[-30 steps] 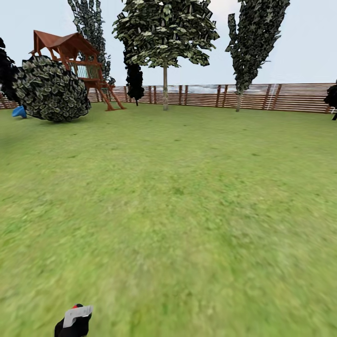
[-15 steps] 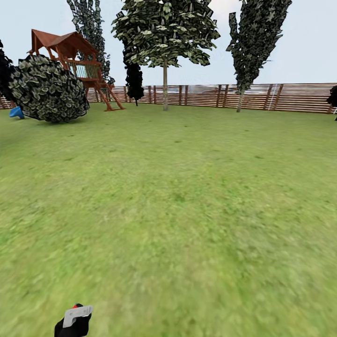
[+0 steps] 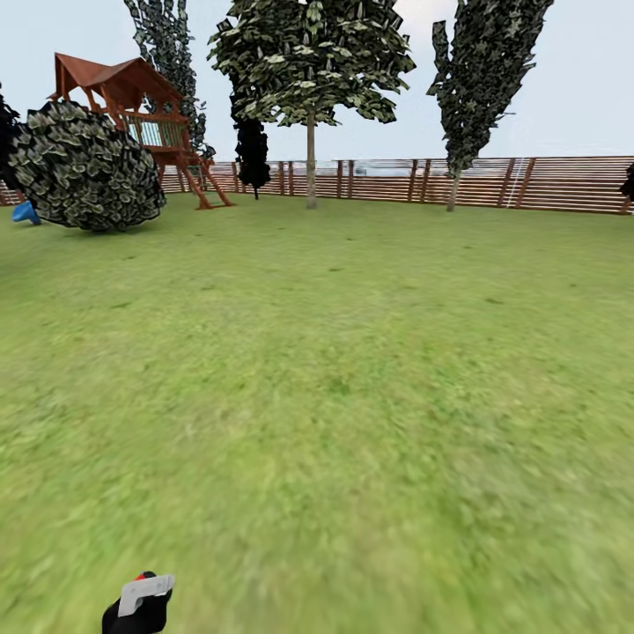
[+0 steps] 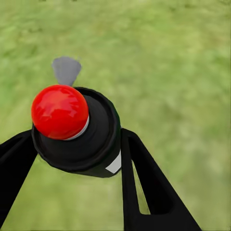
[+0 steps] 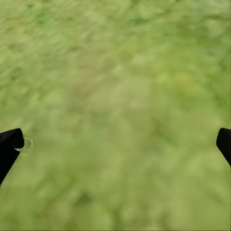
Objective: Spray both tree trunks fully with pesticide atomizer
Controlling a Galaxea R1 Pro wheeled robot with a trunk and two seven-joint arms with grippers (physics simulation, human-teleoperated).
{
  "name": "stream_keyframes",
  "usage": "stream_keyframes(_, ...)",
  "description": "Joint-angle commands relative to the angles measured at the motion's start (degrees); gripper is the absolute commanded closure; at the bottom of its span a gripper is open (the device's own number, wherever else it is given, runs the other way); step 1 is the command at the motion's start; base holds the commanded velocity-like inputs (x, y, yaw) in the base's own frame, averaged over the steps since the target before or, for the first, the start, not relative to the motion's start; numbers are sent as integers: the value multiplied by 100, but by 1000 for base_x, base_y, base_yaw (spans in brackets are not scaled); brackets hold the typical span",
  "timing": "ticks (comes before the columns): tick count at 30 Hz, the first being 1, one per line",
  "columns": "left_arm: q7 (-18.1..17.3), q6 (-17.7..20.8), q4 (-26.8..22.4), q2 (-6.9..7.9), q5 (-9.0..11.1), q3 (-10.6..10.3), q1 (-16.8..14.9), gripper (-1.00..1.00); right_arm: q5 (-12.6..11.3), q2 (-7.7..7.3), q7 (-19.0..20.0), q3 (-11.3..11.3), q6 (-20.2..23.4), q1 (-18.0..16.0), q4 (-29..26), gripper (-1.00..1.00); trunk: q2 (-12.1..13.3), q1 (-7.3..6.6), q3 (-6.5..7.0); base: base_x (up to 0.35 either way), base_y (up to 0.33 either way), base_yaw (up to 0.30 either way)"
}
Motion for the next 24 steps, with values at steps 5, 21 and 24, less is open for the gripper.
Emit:
stream_keyframes(5, -4, -3, -1, 6, 2, 9, 0, 100, -2, 0, 1, 0, 2, 0, -2, -100, 0, 0, 0, 340, 0, 0)
stream_keyframes(21, -3, -7, -9, 47, 11, 10, 0, 100, 0, 0, 0, 0, 3, 0, 0, -100, 0, 0, 0, 340, 0, 0)
stream_keyframes(24, -4, -2, -9, 107, 19, 9, 0, 100, 2, 0, 2, 0, 2, 0, 0, -100, 0, 0, 0, 340, 0, 0)
